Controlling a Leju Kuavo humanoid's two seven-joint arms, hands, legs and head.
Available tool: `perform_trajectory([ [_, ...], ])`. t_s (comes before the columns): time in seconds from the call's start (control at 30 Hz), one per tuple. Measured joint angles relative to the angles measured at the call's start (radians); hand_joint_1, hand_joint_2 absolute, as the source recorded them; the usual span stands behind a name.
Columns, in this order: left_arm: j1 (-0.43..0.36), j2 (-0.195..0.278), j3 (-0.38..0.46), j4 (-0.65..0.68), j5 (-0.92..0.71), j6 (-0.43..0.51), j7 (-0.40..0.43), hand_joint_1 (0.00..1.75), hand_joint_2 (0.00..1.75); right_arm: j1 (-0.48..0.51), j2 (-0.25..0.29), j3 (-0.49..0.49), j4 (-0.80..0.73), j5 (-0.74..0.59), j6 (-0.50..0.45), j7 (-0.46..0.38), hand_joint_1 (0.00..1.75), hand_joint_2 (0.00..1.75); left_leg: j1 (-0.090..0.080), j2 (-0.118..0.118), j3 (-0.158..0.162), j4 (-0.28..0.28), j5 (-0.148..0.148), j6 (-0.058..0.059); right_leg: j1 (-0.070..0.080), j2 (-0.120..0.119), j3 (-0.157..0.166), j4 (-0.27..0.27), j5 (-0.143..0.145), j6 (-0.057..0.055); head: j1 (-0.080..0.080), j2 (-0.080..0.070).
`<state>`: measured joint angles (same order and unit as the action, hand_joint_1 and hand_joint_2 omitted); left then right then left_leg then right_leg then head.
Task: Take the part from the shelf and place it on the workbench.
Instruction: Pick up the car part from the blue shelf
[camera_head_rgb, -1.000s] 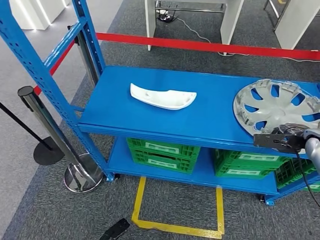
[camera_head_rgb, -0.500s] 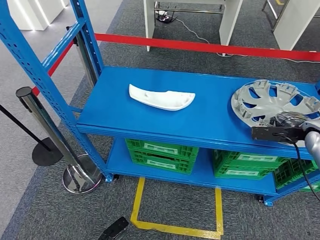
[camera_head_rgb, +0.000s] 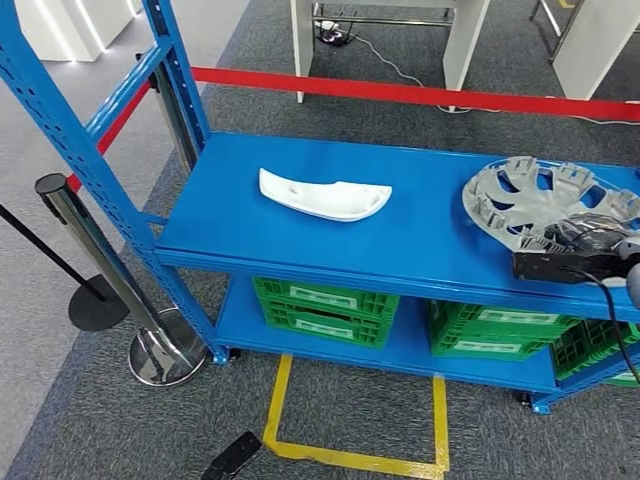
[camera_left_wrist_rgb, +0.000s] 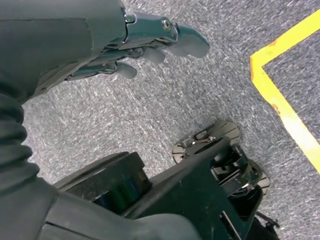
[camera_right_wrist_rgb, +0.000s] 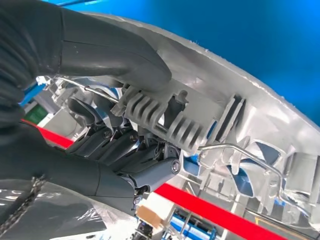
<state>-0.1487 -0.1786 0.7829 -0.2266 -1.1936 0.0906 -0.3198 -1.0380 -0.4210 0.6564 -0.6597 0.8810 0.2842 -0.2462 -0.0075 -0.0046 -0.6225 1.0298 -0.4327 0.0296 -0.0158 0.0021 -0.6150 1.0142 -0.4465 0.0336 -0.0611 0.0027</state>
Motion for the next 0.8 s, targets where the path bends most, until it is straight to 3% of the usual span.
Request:
perform_trajectory([
  [0.07,0.001,-0.001,0.004,0.0,0.001,0.002,-0.003,0.0,1.75,0.005,-0.012,0.01,-0.025,-0.023,-0.005,0.008,1.75,1.75,0.001,0.0,-0.006,0.016,-0.015,-0.009,-0.003,-0.001,0.001,0.0,0.001,-0.012,-0.001,0.0],
  [0.1,0.001,-0.002,0.005,0.0,0.001,0.003,-0.004,0.0,1.75,0.006,-0.02,0.015,-0.04,-0.034,-0.006,0.012,1.75,1.75,0.002,0.001,-0.019,0.046,-0.036,-0.015,-0.005,-0.001,0.002,-0.001,0.002,-0.017,-0.002,0.0],
  [0.2,0.002,-0.004,0.006,0.0,0.002,0.004,-0.005,0.0,1.75,0.009,-0.037,0.028,-0.075,-0.053,-0.005,0.014,1.75,1.75,0.007,0.002,-0.1,0.235,-0.126,-0.025,-0.005,-0.002,0.003,-0.002,0.0,-0.024,-0.006,0.0],
  [0.23,0.004,-0.004,0.007,0.0,0.003,0.004,-0.005,0.0,1.75,0.012,-0.042,0.032,-0.083,-0.055,-0.004,0.014,1.75,1.75,0.007,0.002,-0.121,0.282,-0.138,-0.026,-0.004,-0.002,0.004,-0.001,0.0,-0.025,-0.006,0.0],
  [0.27,0.005,-0.005,0.007,0.0,0.004,0.004,-0.005,0.0,1.75,0.013,-0.047,0.037,-0.09,-0.058,-0.004,0.014,1.75,1.75,0.007,0.002,-0.125,0.292,-0.132,-0.024,-0.003,-0.002,0.004,-0.001,0.0,-0.025,-0.006,0.0],
  [0.3,0.005,-0.005,0.008,0.0,0.005,0.004,-0.005,0.0,1.75,0.015,-0.052,0.041,-0.098,-0.06,-0.003,0.015,1.75,1.75,0.007,0.002,-0.11,0.259,-0.105,-0.02,-0.001,-0.001,0.005,-0.001,0.0,-0.025,-0.006,0.0],
  [0.37,0.006,-0.005,0.01,0.0,0.009,0.004,-0.007,0.0,1.75,0.017,-0.062,0.049,-0.114,-0.066,-0.002,0.019,1.75,1.75,0.004,0.001,-0.045,0.124,-0.037,-0.004,0.001,0.0,0.007,-0.001,-0.001,-0.024,-0.006,0.0],
  [0.43,0.006,-0.005,0.012,0.0,0.014,0.004,-0.015,0.0,1.75,0.02,-0.071,0.055,-0.128,-0.078,-0.003,0.03,1.75,1.75,0.0,0.001,0.0,0.024,-0.008,0.01,0.004,0.0,0.004,0.0,-0.001,-0.018,-0.005,0.0],
  [0.53,0.009,-0.005,0.016,0.0,0.02,0.004,-0.026,0.0,1.75,0.031,-0.081,0.07,-0.15,-0.105,-0.007,0.05,1.75,1.75,-0.002,0.001,0.007,-0.002,-0.01,0.015,0.001,-0.002,-0.004,-0.002,0.001,-0.003,-0.006,0.0],
  [0.6,0.009,-0.005,0.019,0.0,0.022,0.004,-0.028,0.0,1.75,0.03,-0.085,0.084,-0.161,-0.121,-0.014,0.061,1.75,1.75,0.003,0.002,0.012,-0.014,-0.003,0.021,0.0,-0.002,-0.021,0.027,-0.021,0.006,-0.003,0.0],
  [0.7,0.007,-0.005,0.025,0.0,0.025,0.004,-0.03,0.0,1.75,0.03,-0.088,0.108,-0.165,-0.137,-0.031,0.068,1.75,1.75,0.005,0.002,0.014,-0.019,0.001,0.026,-0.003,-0.002,-0.103,0.201,-0.102,0.017,0.0,0.0],
  [0.73,0.008,-0.005,0.028,0.0,0.026,0.004,-0.03,0.0,1.75,0.034,-0.088,0.117,-0.165,-0.139,-0.036,0.07,1.75,1.75,0.005,0.002,0.014,-0.018,0.0,0.027,-0.004,-0.003,-0.128,0.252,-0.117,0.021,0.0,0.0],
  [0.77,0.008,-0.005,0.029,0.0,0.027,0.004,-0.031,0.0,1.75,0.037,-0.087,0.125,-0.165,-0.14,-0.042,0.072,1.75,1.75,0.005,0.002,0.014,-0.017,0.0,0.027,-0.006,-0.003,-0.139,0.27,-0.113,0.024,0.0,0.0],
  [0.8,0.009,-0.005,0.031,0.0,0.028,0.004,-0.033,0.0,1.75,0.039,-0.087,0.133,-0.166,-0.14,-0.048,0.075,1.75,1.75,0.006,0.001,0.014,-0.016,-0.001,0.026,-0.008,-0.003,-0.131,0.249,-0.092,0.026,0.0,0.0],
])
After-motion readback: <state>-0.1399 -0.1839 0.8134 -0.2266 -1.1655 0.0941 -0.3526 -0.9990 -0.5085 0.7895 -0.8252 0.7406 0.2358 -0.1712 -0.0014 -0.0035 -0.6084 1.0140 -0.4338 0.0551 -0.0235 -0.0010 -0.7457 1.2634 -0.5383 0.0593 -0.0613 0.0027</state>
